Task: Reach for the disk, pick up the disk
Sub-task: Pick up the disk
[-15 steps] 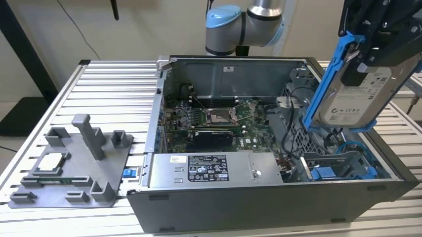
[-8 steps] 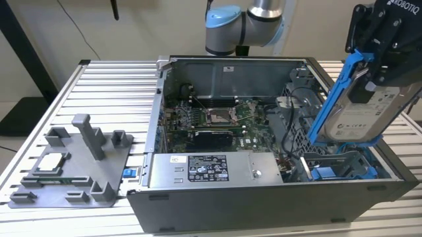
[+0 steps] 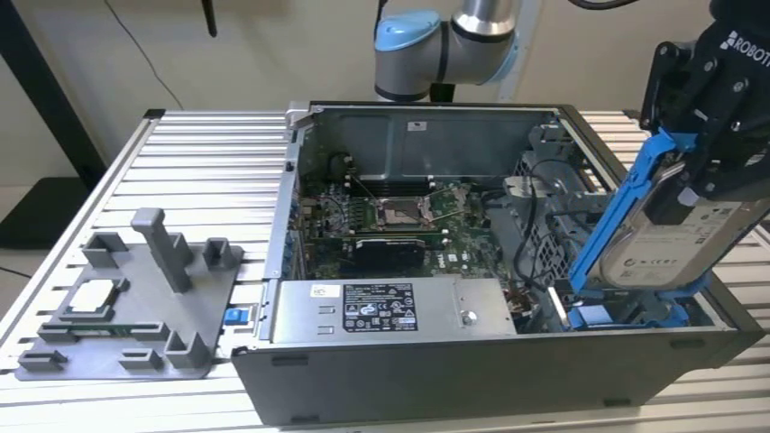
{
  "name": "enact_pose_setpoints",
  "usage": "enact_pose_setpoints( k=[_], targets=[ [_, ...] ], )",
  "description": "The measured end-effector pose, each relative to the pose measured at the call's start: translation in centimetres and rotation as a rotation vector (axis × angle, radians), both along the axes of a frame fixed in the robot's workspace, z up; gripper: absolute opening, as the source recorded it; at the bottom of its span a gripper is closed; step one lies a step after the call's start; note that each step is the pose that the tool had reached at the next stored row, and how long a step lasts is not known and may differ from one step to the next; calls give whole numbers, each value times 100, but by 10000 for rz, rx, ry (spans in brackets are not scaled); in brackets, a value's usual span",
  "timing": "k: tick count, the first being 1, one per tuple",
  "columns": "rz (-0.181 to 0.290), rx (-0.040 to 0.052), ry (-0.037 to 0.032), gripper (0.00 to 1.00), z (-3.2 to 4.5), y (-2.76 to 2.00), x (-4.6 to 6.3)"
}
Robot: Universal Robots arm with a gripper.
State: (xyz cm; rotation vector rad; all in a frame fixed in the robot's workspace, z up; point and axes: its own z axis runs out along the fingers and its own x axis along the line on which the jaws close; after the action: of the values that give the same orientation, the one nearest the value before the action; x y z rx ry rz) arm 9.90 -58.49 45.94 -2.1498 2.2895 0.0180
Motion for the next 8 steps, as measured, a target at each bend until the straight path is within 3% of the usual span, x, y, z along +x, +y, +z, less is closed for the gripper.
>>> enact_pose_setpoints(
  k=[8],
  targets=[
    [0,-1,0,0,-38,-3,4]
  ],
)
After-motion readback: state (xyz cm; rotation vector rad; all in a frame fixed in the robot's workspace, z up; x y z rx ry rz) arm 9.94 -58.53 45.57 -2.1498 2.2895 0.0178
